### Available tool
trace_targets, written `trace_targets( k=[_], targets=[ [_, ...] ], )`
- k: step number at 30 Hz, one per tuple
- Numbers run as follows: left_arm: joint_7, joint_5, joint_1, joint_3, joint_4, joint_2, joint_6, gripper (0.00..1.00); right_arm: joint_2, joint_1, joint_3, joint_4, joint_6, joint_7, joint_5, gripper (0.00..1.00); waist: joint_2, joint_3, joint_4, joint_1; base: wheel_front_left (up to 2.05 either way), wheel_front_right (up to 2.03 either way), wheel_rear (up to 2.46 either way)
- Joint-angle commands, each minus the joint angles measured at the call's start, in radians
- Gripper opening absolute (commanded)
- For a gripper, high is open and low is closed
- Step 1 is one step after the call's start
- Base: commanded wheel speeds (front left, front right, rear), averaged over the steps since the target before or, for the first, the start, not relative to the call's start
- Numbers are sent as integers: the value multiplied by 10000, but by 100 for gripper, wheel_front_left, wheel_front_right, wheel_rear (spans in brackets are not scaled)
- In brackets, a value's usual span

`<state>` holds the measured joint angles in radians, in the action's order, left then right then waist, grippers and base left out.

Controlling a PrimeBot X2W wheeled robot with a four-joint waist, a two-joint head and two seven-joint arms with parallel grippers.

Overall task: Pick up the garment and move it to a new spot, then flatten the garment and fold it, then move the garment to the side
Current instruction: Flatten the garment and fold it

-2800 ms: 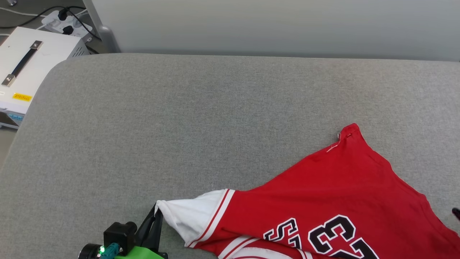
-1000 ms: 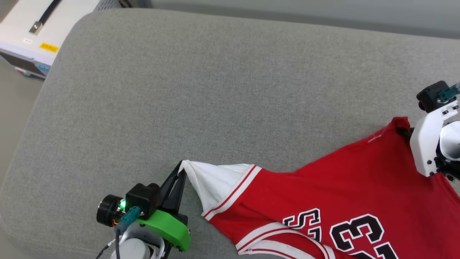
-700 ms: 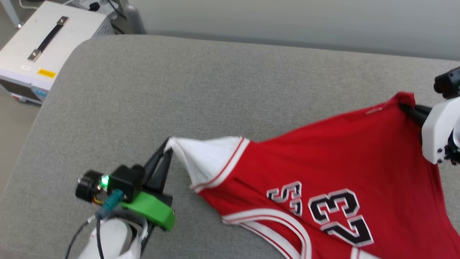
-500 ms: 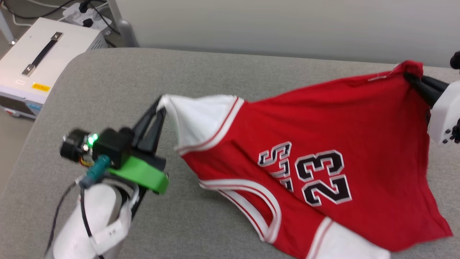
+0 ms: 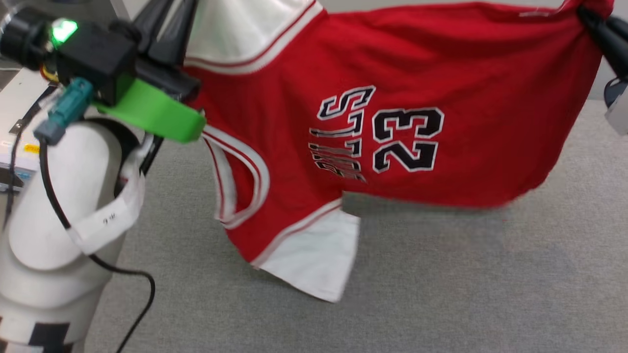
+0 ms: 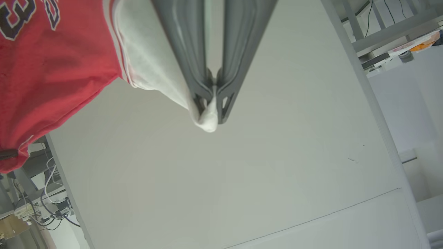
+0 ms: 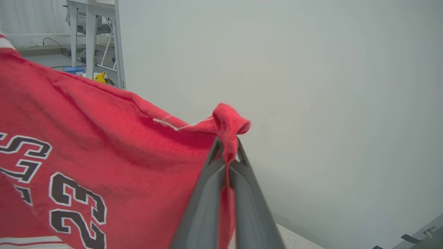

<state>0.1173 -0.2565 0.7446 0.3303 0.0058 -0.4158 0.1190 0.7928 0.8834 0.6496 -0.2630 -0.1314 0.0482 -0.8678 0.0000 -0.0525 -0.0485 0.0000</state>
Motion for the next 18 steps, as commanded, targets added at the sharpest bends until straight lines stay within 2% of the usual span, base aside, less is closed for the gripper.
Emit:
trace_targets(
  k=[1, 11, 18],
  targets=[
    [-33, -21, 480, 94, 104, -98, 47, 0, -67, 243, -195, 82, 7, -59, 150, 0, 0, -20, 38, 0, 0, 0, 0],
    [109, -322, 2917, 692, 1257, -143, 105, 0, -434, 893, -1115, 348, 7, 322, 788, 0, 0, -579, 115, 0, 0, 0, 0],
    [108, -555, 4601, 1153, 2152, -218, 114, 0, -749, 1870, -1557, -57, 7, 651, 1131, 0, 0, -1652, 193, 0, 0, 0, 0]
  ],
)
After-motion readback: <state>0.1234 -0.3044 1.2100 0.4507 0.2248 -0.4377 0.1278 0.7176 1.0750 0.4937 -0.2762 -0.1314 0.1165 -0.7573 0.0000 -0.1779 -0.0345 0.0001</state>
